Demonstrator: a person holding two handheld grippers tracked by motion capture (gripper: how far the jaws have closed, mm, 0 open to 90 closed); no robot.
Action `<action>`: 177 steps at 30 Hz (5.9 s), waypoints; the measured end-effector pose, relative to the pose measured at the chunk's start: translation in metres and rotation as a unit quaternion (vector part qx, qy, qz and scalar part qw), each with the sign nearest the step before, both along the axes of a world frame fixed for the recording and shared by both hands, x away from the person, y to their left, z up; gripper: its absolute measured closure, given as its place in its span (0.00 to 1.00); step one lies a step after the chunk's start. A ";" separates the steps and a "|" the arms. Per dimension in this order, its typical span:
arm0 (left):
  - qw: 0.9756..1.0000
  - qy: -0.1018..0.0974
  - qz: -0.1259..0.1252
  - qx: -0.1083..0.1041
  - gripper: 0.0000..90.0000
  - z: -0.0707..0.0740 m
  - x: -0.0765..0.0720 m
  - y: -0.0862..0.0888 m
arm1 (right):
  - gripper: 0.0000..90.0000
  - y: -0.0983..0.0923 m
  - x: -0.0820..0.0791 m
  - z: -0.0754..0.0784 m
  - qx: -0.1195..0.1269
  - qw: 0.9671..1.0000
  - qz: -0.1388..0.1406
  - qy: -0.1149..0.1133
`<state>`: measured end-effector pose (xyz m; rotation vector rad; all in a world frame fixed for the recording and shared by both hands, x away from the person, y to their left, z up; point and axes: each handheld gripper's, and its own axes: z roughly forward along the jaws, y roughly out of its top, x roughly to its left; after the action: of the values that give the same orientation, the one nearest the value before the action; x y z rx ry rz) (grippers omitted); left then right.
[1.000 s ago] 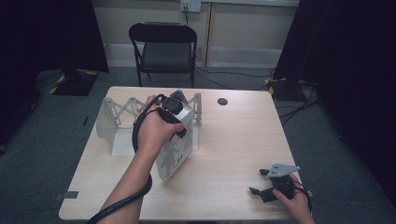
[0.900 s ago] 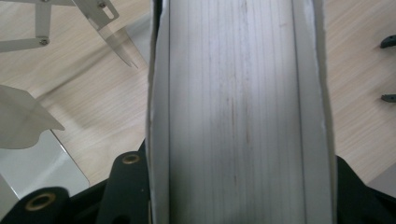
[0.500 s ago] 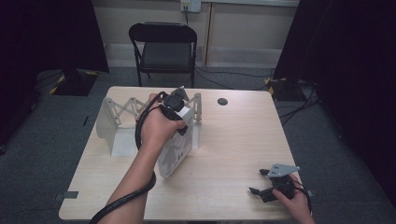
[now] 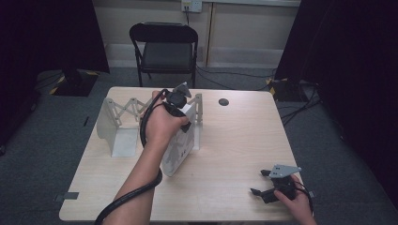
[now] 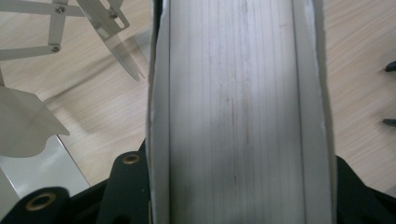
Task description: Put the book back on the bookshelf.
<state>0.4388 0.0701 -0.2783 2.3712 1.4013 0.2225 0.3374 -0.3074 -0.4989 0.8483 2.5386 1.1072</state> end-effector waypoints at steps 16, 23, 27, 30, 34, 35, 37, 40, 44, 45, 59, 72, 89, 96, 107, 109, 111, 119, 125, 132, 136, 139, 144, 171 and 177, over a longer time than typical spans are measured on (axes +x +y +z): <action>0.998 0.006 0.060 0.000 0.59 -0.002 0.014 -0.003 | 0.14 0.000 0.000 0.000 0.000 1.000 0.000 0.001; 0.998 0.010 0.068 0.004 0.59 -0.004 0.017 -0.005 | 0.14 0.000 0.000 0.000 0.000 1.000 -0.001 0.001; 0.997 0.009 0.076 0.002 0.59 -0.005 0.019 -0.008 | 0.14 0.000 0.000 0.000 0.000 1.000 -0.001 0.001; 0.997 0.009 0.075 0.003 0.59 -0.005 0.021 -0.008 | 0.14 0.000 0.000 0.000 0.000 1.000 -0.001 0.001; 0.997 0.007 0.079 0.000 0.59 -0.005 0.023 -0.010 | 0.14 0.000 0.000 0.000 0.000 1.000 -0.001 0.001; 0.997 0.007 0.078 0.001 0.59 -0.004 0.024 -0.011 | 0.14 0.000 0.000 0.000 0.000 1.000 0.000 0.000; 0.997 0.007 0.080 0.001 0.59 -0.004 0.025 -0.011 | 0.14 0.000 0.000 0.000 0.000 1.000 0.000 0.000; 0.997 0.008 0.078 0.004 0.59 -0.003 0.026 -0.012 | 0.14 0.000 0.000 0.000 0.000 1.000 0.000 0.000; 0.996 0.008 0.087 0.000 0.59 -0.003 0.029 -0.013 | 0.14 0.000 0.000 0.000 0.000 1.000 0.000 0.000; 0.996 0.007 0.085 0.003 0.59 -0.002 0.030 -0.013 | 0.14 0.000 0.000 0.000 0.000 1.000 0.000 0.000; 0.996 0.009 0.089 0.009 0.59 -0.004 0.038 -0.018 | 0.14 0.000 0.000 0.000 0.000 1.000 0.000 0.001; 0.996 0.010 0.092 0.007 0.59 -0.001 0.043 -0.021 | 0.14 0.000 0.000 0.000 0.000 1.000 0.000 0.000; 0.994 0.010 0.112 0.006 0.59 0.001 0.053 -0.021 | 0.14 0.000 0.000 0.000 0.000 1.000 0.000 0.000; 0.993 0.008 0.117 0.010 0.59 -0.002 0.056 -0.021 | 0.14 0.000 0.000 0.000 0.000 1.000 0.000 0.000; 0.993 0.009 0.119 0.008 0.59 -0.004 0.063 -0.023 | 0.14 0.000 0.000 0.000 0.000 1.000 0.000 0.000; 0.993 0.010 0.121 0.007 0.59 -0.004 0.065 -0.024 | 0.14 0.000 0.000 0.000 0.000 1.000 0.000 0.000; 0.992 0.011 0.122 0.007 0.59 -0.004 0.067 -0.025 | 0.14 0.000 0.000 0.000 0.000 1.000 0.000 0.000; 0.991 0.015 0.131 0.006 0.59 -0.007 0.072 -0.029 | 0.14 0.000 0.000 0.000 0.000 1.000 0.000 0.001; 0.991 0.013 0.132 0.012 0.59 -0.009 0.075 -0.031 | 0.14 0.000 0.000 0.000 0.000 1.000 0.000 0.000; 0.991 0.015 0.135 0.014 0.59 -0.010 0.078 -0.032 | 0.14 0.000 0.000 0.000 0.000 1.000 0.000 0.001; 0.990 0.016 0.138 0.016 0.59 -0.012 0.079 -0.033 | 0.14 0.000 0.000 0.000 0.000 1.000 0.000 0.000; 0.990 0.016 0.141 0.011 0.59 -0.014 0.081 -0.033 | 0.14 0.000 0.000 0.000 0.000 1.000 0.000 0.000; 0.989 0.017 0.143 0.012 0.59 -0.015 0.082 -0.033 | 0.14 0.000 0.000 0.000 -0.001 1.000 0.000 0.000; 0.985 0.024 0.171 0.011 0.59 -0.018 0.089 -0.036 | 0.14 0.000 0.000 0.000 -0.001 1.000 0.000 0.001; 0.983 0.022 0.180 0.011 0.59 -0.020 0.092 -0.040 | 0.14 0.000 0.000 0.000 0.000 1.000 0.000 0.001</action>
<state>0.5310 0.0300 -0.2983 2.1336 1.8531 0.2834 0.3374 -0.3075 -0.4988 0.8492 2.5403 1.1061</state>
